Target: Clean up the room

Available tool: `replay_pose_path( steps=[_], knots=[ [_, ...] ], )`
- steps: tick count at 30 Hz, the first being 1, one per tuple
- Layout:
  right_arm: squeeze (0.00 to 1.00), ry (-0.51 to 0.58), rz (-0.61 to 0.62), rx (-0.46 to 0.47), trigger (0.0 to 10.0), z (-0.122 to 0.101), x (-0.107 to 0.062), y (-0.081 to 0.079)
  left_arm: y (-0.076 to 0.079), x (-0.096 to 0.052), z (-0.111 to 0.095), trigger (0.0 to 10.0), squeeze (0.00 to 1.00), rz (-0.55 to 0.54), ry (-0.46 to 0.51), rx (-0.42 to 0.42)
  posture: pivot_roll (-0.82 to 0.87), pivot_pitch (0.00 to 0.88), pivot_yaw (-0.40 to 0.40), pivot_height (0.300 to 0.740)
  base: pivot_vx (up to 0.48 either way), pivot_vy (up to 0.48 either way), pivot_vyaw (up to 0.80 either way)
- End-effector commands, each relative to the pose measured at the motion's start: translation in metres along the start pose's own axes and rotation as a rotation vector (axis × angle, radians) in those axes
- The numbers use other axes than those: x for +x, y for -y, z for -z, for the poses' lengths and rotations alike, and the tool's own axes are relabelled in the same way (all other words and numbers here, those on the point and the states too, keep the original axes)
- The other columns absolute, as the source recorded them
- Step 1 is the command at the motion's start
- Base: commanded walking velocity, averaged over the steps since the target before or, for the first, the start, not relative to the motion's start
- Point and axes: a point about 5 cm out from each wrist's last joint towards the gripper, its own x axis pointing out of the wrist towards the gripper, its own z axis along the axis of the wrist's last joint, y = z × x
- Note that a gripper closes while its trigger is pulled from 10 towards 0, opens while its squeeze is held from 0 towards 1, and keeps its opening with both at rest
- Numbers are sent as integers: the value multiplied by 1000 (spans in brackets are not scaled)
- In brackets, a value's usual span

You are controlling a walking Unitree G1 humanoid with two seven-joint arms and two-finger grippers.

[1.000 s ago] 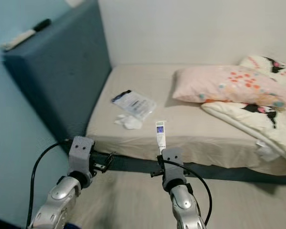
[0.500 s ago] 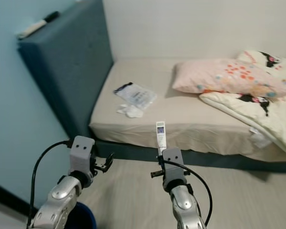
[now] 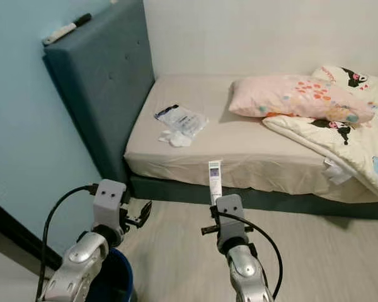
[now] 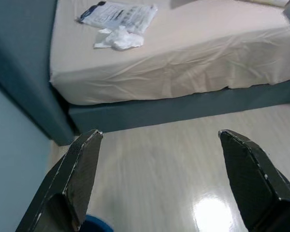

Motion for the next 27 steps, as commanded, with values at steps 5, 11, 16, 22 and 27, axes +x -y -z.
replay_pose_path(
  steps=[5, 11, 16, 22, 27],
  knots=[
    [0, -10, 2, 11, 10000, 3, -1, 1, 0, 0, 7, 10000, 0, 4, -41, 30, 44, 99, 11, 732, 0, 0, 0],
    [0, -13, -6, -19, 10000, 3, 0, 1, 0, 1, 7, 10000, 0, 0, -50, 37, 44, 105, 13, 732, 0, 0, 0],
    [0, -26, -37, -39, 10000, 4, 1, -1, -1, 3, 7, 10000, 0, -24, -61, 40, 44, 111, 8, 732, 0, 0, 320],
    [0, -34, -52, -42, 10000, 4, 1, -2, -1, 2, 9, 10000, 0, -37, -74, 37, 47, 111, 1, 732, 0, 0, 800],
    [0, -37, -60, -47, 10000, 4, 2, -2, 0, 1, 11, 10000, 0, -41, -81, 38, 48, 115, -4, 732, 0, 0, 800]
  ],
)
